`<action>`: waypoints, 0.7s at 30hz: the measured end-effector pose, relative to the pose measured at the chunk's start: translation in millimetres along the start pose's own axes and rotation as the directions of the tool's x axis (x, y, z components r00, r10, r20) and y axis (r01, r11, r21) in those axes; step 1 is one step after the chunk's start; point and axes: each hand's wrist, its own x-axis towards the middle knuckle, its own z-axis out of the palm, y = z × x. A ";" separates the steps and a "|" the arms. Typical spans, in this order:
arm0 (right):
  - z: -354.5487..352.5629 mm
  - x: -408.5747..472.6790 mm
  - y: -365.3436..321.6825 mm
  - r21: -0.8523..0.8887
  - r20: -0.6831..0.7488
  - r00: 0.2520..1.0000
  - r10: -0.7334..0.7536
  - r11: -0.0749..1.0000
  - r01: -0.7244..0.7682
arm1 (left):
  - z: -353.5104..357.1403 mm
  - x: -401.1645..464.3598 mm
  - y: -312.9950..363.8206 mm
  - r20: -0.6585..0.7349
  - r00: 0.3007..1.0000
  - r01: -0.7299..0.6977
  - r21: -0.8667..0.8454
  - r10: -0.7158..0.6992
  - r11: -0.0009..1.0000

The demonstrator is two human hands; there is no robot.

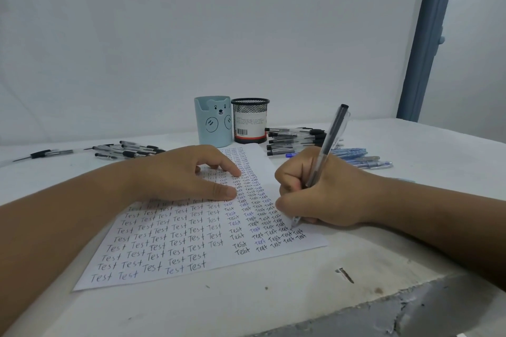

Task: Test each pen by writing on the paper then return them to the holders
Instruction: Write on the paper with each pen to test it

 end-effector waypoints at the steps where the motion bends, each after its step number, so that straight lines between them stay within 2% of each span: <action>1: -0.1 0.1 0.6 0.001 -0.003 1.000 -0.002 1.000 0.002 | -0.2 0.2 -0.8 0.001 1.000 0.003 -0.001 -0.003 1.000; 21: -2.6 0.0 3.5 0.020 0.015 0.999 -0.050 0.999 0.049 | -0.7 -1.9 -2.6 0.011 1.000 0.007 0.004 -0.008 1.000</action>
